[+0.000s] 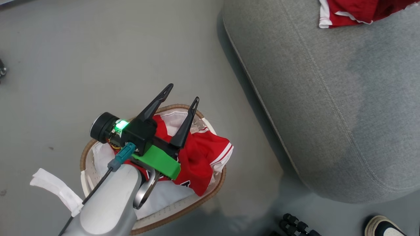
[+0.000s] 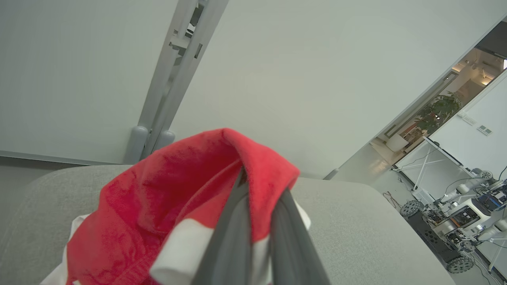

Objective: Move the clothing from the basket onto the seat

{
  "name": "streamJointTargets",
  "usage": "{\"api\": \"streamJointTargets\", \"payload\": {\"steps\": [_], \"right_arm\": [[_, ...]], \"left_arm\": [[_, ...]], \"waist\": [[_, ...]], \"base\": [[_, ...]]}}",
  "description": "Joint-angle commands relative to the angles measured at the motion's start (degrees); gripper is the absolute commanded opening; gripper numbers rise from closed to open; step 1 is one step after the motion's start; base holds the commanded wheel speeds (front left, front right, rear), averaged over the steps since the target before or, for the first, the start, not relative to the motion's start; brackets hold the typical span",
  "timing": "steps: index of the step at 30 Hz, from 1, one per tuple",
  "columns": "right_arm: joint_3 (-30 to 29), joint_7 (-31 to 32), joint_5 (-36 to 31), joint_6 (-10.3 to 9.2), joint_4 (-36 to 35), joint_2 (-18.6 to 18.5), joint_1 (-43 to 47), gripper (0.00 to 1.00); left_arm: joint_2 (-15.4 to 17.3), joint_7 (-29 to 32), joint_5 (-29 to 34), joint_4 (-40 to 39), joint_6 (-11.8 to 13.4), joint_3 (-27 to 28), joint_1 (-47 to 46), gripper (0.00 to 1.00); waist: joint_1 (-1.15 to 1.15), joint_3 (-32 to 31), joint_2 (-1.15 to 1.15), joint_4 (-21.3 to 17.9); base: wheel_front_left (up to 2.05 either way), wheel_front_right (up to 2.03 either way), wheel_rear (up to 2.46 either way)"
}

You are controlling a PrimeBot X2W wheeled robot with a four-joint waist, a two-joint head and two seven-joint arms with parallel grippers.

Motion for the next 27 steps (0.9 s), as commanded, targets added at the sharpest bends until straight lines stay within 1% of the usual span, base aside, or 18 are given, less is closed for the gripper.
{"api": "streamJointTargets", "payload": {"steps": [1, 2, 3, 8, 15, 22, 25, 27], "right_arm": [[-1.3, -0.1, -0.7, -0.08, 0.8, 0.5, 1.9, 0.31], [-2.5, -0.1, -1.6, -0.08, 1.1, 1.1, 2.9, 0.87], [-3.8, -0.1, -2.1, -0.08, 1.4, 1.8, 4.0, 1.0], [-7.9, -0.1, -2.6, -0.08, 0.5, 5.1, 10.1, 1.0], [-9.1, -0.1, -1.2, -0.08, -2.3, 8.1, 20.1, 1.0], [-7.5, -0.1, 0.9, -0.08, -5.3, 10.2, 28.7, 1.0], [-5.4, -0.1, 2.5, -0.08, -7.4, 11.3, 31.4, 1.0], [-2.9, -0.1, 3.5, -0.08, -9.1, 11.9, 32.6, 1.0]], "left_arm": [[0.1, 0.0, -0.2, 0.1, -0.2, 0.4, -0.6, 1.0], [0.0, 0.0, -0.2, 0.2, -0.2, 0.6, -0.3, 1.0], [-0.1, 0.0, -0.3, 0.3, -0.2, 0.9, 0.0, 1.0], [-0.7, 0.0, -0.5, 0.7, -0.2, 1.5, 1.2, 1.0], [-2.1, 0.0, -0.5, 1.6, -0.2, 3.1, 3.3, 1.0], [-4.0, 0.0, -0.1, 2.6, -0.2, 6.0, 6.5, 1.0], [-4.8, 0.0, 0.2, 3.1, -0.2, 7.7, 8.1, 1.0], [-5.4, 0.0, 0.5, 3.5, -0.2, 9.1, 9.1, 1.0]], "waist": [[-0.01, 1.9, 0.0, 2.1], [-0.01, 1.7, 0.0, 2.0], [-0.01, 1.4, 0.0, 1.9], [-0.01, -0.8, 0.0, 1.3], [-0.01, -5.6, 0.0, 1.5], [-0.01, -10.3, 0.0, 4.1], [-0.01, -12.4, 0.0, 6.0], [-0.01, -13.6, 0.0, 7.5]], "base": [[0.0, 0.0, 0.0], [0.0, 0.0, 0.0], [0.0, 0.0, 0.0], [0.0, 0.0, 0.0], [0.0, 0.0, 0.0], [0.0, 0.0, 0.0], [0.0, 0.0, 0.0], [0.0, 0.0, 0.0]]}}
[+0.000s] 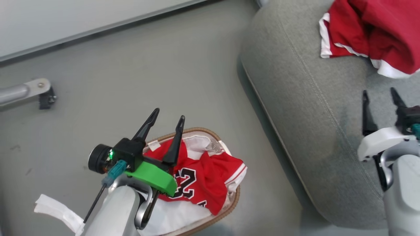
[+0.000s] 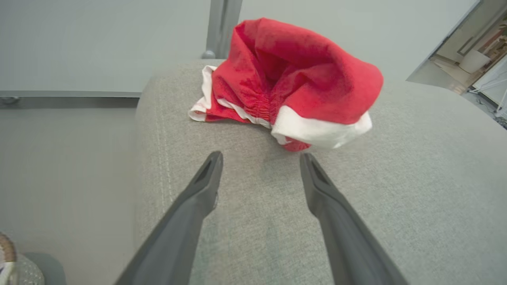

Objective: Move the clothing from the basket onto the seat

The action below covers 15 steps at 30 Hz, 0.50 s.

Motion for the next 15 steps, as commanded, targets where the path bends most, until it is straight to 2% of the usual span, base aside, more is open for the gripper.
{"api": "streamJointTargets", "payload": {"steps": [1, 10, 15], "right_arm": [[1.1, -0.1, 1.0, -0.08, -1.2, 0.2, 1.2, 1.0], [7.6, -0.1, 7.5, -0.08, -8.8, 2.5, 4.5, 1.0], [10.3, -0.1, 9.3, -0.08, -10.3, 3.6, 6.5, 1.0]], "left_arm": [[-0.4, 0.0, 0.4, 0.4, -0.2, 1.1, 1.4, 1.0], [-2.7, 0.0, 3.5, 1.2, -0.2, 10.2, 5.9, 1.0], [-3.6, 0.0, 5.4, 1.9, -0.2, 15.4, 8.5, 1.0]], "waist": [[0.0, -3.6, 0.0, 4.0], [0.0, -8.3, 0.0, 11.6], [0.0, -10.8, 0.0, 14.6]], "base": [[0.0, 0.0, 0.0], [0.0, 0.0, 0.0], [0.0, 0.0, 0.0]]}}
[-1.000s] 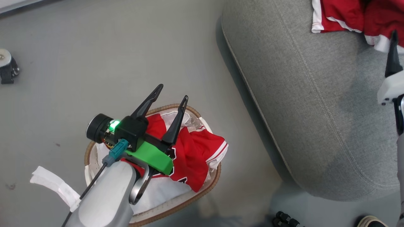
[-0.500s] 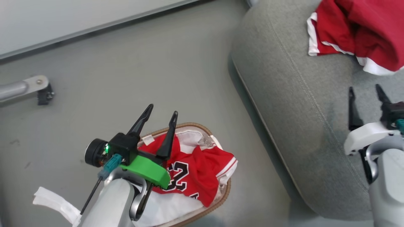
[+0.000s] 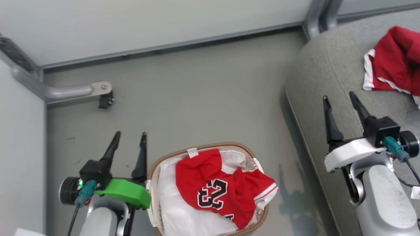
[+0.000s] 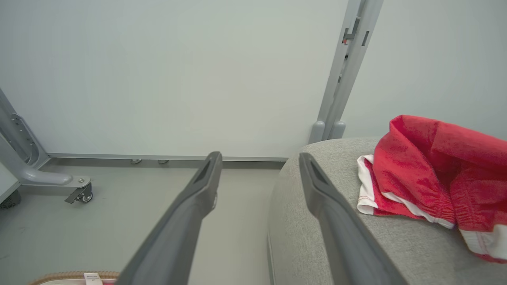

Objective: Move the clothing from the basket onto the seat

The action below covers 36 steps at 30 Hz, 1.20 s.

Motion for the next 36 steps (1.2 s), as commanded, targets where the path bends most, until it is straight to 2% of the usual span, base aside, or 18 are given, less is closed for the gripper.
{"api": "streamJointTargets", "payload": {"steps": [1, 8, 17, 29, 36], "right_arm": [[0.6, -0.1, 0.7, -0.08, -0.4, -0.1, 1.4, 1.0], [3.2, -0.1, 2.6, -0.08, 0.4, 1.0, 5.1, 1.0], [3.5, -0.1, 3.8, -0.08, 1.2, 1.6, 9.8, 1.0], [4.2, -0.1, 4.0, -0.08, 1.2, 1.8, 9.5, 1.0], [4.9, -0.1, 4.4, -0.07, 0.0, 1.8, 6.6, 1.0]], "left_arm": [[-0.3, 0.0, 0.8, 0.2, -0.2, 1.3, 1.4, 1.0], [-1.0, 0.0, 2.0, 0.9, -0.2, 7.7, 5.4, 1.0], [-1.3, 0.0, 2.6, -0.3, -0.2, 11.2, 9.9, 1.0], [-1.3, 0.0, 0.9, -0.5, -0.2, 10.1, 10.6, 1.0], [-1.3, 0.0, -0.2, 0.6, -0.2, 5.7, 7.5, 1.0]], "waist": [[0.0, -4.2, 0.0, 4.2], [0.0, -7.5, 0.0, 6.1], [0.0, -10.2, 0.0, 6.1], [0.0, -9.9, 0.0, 4.7], [0.0, -5.3, 0.0, 3.1]], "base": [[0.0, 0.0, 0.0], [0.0, 0.0, 0.0], [0.0, 0.0, 0.0], [0.0, 0.0, 0.0], [0.0, 0.0, 0.0]]}}
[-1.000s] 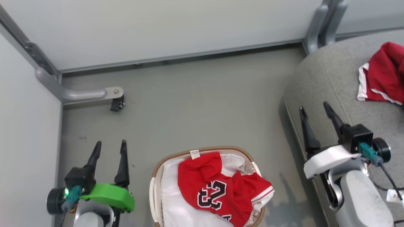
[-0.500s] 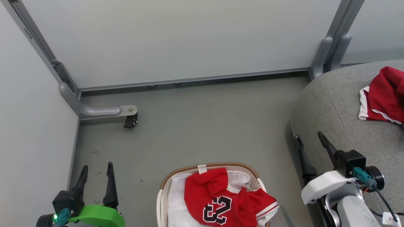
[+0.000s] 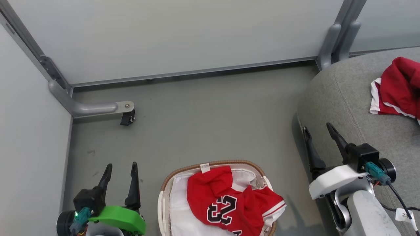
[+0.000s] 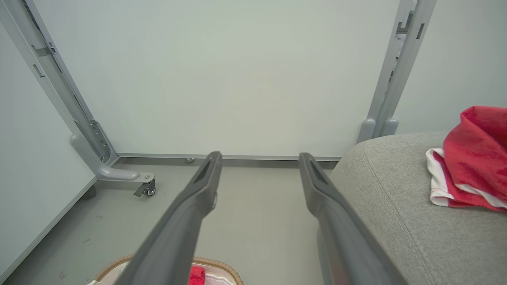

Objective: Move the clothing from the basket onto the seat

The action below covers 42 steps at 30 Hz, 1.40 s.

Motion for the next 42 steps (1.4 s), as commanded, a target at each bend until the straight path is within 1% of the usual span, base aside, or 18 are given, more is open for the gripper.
{"api": "streamJointTargets", "payload": {"steps": [1, 13, 20, 21, 24, 30, 37, 42], "right_arm": [[0.3, -0.1, 0.4, -0.08, -0.6, -0.2, -1.4, 1.0], [3.5, -0.1, 2.2, -0.07, -4.6, -0.2, -9.9, 1.0], [5.2, -0.1, 4.2, -0.08, -8.1, -0.1, -13.3, 1.0], [5.6, -0.1, 4.9, -0.08, -9.1, -0.2, -13.8, 1.0], [5.8, -0.1, 5.7, -0.08, -10.3, -0.1, -14.8, 1.0], [6.7, -0.1, 7.0, -0.08, -12.8, -0.1, -16.3, 1.0], [7.3, -0.1, 7.5, -0.07, -14.9, -0.1, -17.8, 1.0], [7.1, -0.1, 7.7, -0.08, -16.0, -0.1, -18.3, 1.0]], "left_arm": [[0.1, 0.0, -0.3, 0.5, -0.2, -0.7, -1.7, 1.0], [0.2, 0.0, -1.8, 5.2, -0.2, -9.6, -12.9, 1.0], [2.5, 0.0, -3.6, 8.3, -0.2, -16.5, -18.9, 1.0], [3.1, 0.0, -4.4, 9.2, -0.2, -18.2, -20.2, 1.0], [3.9, 0.0, -5.3, 10.4, -0.2, -20.8, -22.1, 1.0], [5.6, 0.0, -6.7, 13.7, -0.2, -25.6, -26.3, 1.0], [7.2, 0.0, -8.0, 19.0, -0.2, -32.8, -31.7, 1.0], [7.1, 0.0, -9.3, 23.3, -0.2, -38.6, -35.3, 1.0]], "waist": [[0.0, 3.3, 0.0, -1.4], [0.0, 17.5, 0.0, -8.4], [0.0, 24.4, 0.0, -12.6], [0.0, 25.9, 0.0, -13.7], [0.0, 28.1, 0.0, -15.0], [0.0, 32.3, 0.0, -16.9], [0.0, 36.8, 0.0, -18.1], [0.0, 38.9, 0.0, -18.4]], "base": [[0.0, 0.0, 0.0], [0.0, 0.0, 0.0], [0.0, 0.0, 0.0], [0.0, 0.0, 0.0], [0.0, 0.0, 0.0], [0.0, 0.0, 0.0], [0.0, 0.0, 0.0], [0.0, 0.0, 0.0]]}}
